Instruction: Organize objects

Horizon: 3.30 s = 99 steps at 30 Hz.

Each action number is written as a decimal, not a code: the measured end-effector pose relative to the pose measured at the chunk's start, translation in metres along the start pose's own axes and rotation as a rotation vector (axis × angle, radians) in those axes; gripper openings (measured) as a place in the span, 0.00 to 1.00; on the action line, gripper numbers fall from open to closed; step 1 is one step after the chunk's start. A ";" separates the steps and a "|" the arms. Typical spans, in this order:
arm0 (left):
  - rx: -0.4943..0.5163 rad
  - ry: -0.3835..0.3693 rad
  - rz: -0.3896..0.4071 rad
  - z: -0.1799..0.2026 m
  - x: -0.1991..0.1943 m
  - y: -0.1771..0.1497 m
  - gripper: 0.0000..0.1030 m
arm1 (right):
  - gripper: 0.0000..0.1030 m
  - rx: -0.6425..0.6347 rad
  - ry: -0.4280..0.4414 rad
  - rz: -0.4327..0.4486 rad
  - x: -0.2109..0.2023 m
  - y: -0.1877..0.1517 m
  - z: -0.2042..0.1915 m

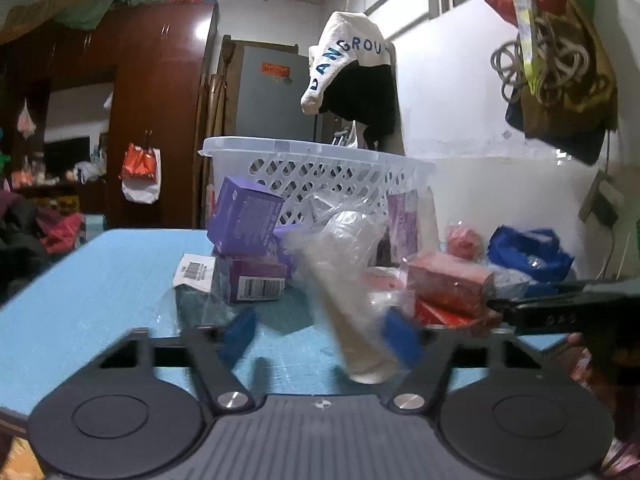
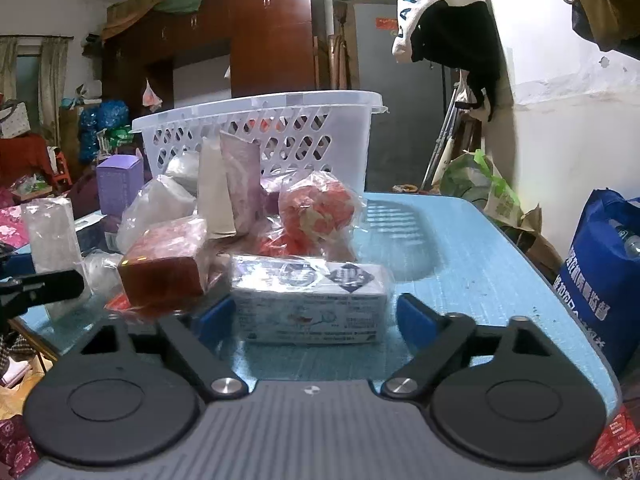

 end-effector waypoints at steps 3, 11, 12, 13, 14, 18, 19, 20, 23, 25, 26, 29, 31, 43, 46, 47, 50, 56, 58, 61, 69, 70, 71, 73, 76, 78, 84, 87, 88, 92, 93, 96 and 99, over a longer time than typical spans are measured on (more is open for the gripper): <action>-0.006 -0.014 -0.003 -0.001 -0.001 0.002 0.40 | 0.78 0.000 0.001 -0.001 -0.001 0.000 0.001; -0.010 -0.010 0.033 -0.002 -0.008 0.004 0.39 | 0.74 -0.001 -0.007 0.023 -0.007 0.000 0.001; -0.011 -0.008 0.040 -0.003 -0.009 0.006 0.39 | 0.74 -0.002 -0.012 0.030 -0.009 0.000 0.001; -0.010 -0.005 0.044 -0.004 -0.010 0.007 0.39 | 0.74 -0.004 -0.017 0.036 -0.011 0.001 0.002; -0.011 0.000 0.047 -0.006 -0.011 0.009 0.39 | 0.74 -0.004 -0.020 0.041 -0.013 0.003 0.003; -0.033 0.008 0.052 -0.012 -0.009 0.016 0.39 | 0.74 0.008 -0.031 0.054 -0.017 0.010 0.009; -0.039 0.009 0.055 -0.014 -0.008 0.020 0.39 | 0.74 0.005 -0.028 0.058 -0.017 0.014 0.010; -0.046 0.008 0.062 -0.015 -0.008 0.025 0.39 | 0.74 -0.004 -0.029 0.065 -0.018 0.020 0.009; -0.045 0.002 0.071 -0.017 -0.003 0.049 0.39 | 0.74 -0.019 -0.005 0.088 -0.018 0.042 0.006; -0.042 -0.001 0.065 -0.018 0.006 0.071 0.39 | 0.74 -0.020 0.019 0.103 -0.014 0.061 0.006; -0.041 -0.004 0.065 -0.018 0.010 0.081 0.39 | 0.74 -0.025 0.019 0.109 -0.011 0.074 0.006; -0.042 0.006 0.048 -0.020 0.034 0.119 0.39 | 0.74 -0.015 0.036 0.128 0.003 0.113 0.008; -0.024 0.035 0.033 -0.019 0.056 0.146 0.39 | 0.74 -0.027 0.035 0.131 0.017 0.140 0.006; 0.047 0.133 -0.164 -0.008 0.169 0.185 0.43 | 0.75 -0.144 -0.051 0.009 0.118 0.191 0.006; 0.039 0.156 -0.169 -0.011 0.174 0.183 0.63 | 0.89 -0.122 -0.022 -0.010 0.119 0.184 0.006; 0.037 0.164 -0.153 -0.011 0.170 0.183 0.63 | 0.98 -0.120 -0.024 0.008 0.114 0.183 0.005; 0.057 0.161 -0.081 -0.011 0.144 0.184 0.73 | 1.00 -0.131 -0.036 0.076 0.090 0.184 0.005; 0.068 0.095 0.032 -0.013 0.077 0.158 0.80 | 1.00 -0.058 0.000 0.089 0.042 0.159 0.007; 0.065 0.081 0.077 -0.017 0.048 0.135 0.82 | 1.00 -0.047 0.048 0.089 0.020 0.132 0.008; 0.049 0.070 0.109 -0.023 0.013 0.093 0.83 | 1.00 -0.025 0.085 0.085 -0.006 0.088 0.006; -0.085 0.115 0.069 -0.050 -0.003 0.045 0.83 | 1.00 0.044 0.124 0.118 -0.028 0.028 -0.008; -0.076 0.121 0.059 -0.050 0.001 0.044 0.83 | 1.00 0.021 0.125 0.135 -0.027 0.030 -0.015; -0.069 0.134 0.055 -0.050 0.004 0.043 0.83 | 1.00 0.021 0.125 0.135 -0.027 0.030 -0.015; -0.061 0.157 0.055 -0.052 0.005 0.039 0.83 | 1.00 0.000 0.139 0.136 -0.023 0.032 -0.021; -0.054 0.184 0.065 -0.054 0.006 0.037 0.83 | 0.90 -0.033 0.161 0.118 -0.016 0.029 -0.030; -0.044 0.175 0.053 -0.055 0.007 0.033 0.83 | 0.89 -0.042 0.176 0.112 -0.013 0.028 -0.035; 0.009 0.183 0.009 -0.049 0.018 0.026 0.82 | 0.86 -0.089 0.193 0.099 -0.004 0.026 -0.049; 0.028 0.187 -0.019 -0.047 0.025 0.023 0.82 | 0.79 -0.109 0.189 0.083 -0.001 0.021 -0.053; 0.033 0.194 -0.025 -0.046 0.027 0.022 0.82 | 0.77 -0.111 0.193 0.076 0.001 0.021 -0.053; 0.040 0.198 -0.040 -0.044 0.031 0.020 0.82 | 0.70 -0.114 0.200 0.071 0.003 0.018 -0.058; 0.038 0.198 -0.044 -0.044 0.032 0.019 0.82 | 0.68 -0.115 0.203 0.072 0.003 0.018 -0.059; 0.037 0.209 -0.045 -0.044 0.033 0.020 0.81 | 0.62 -0.131 0.201 0.076 0.004 0.018 -0.066; 0.036 0.214 -0.042 -0.044 0.034 0.020 0.66 | 0.50 -0.138 0.205 0.082 0.006 0.020 -0.071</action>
Point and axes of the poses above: each gripper's, at about its wrist camera, not at the fingertips, and x roughly the way its jaws point, z to its right, y to its top, the point moved 2 cm from there along x, roughly the way its jaws point, and after that the axes turned 7 degrees about y, right-handed, at the moved point
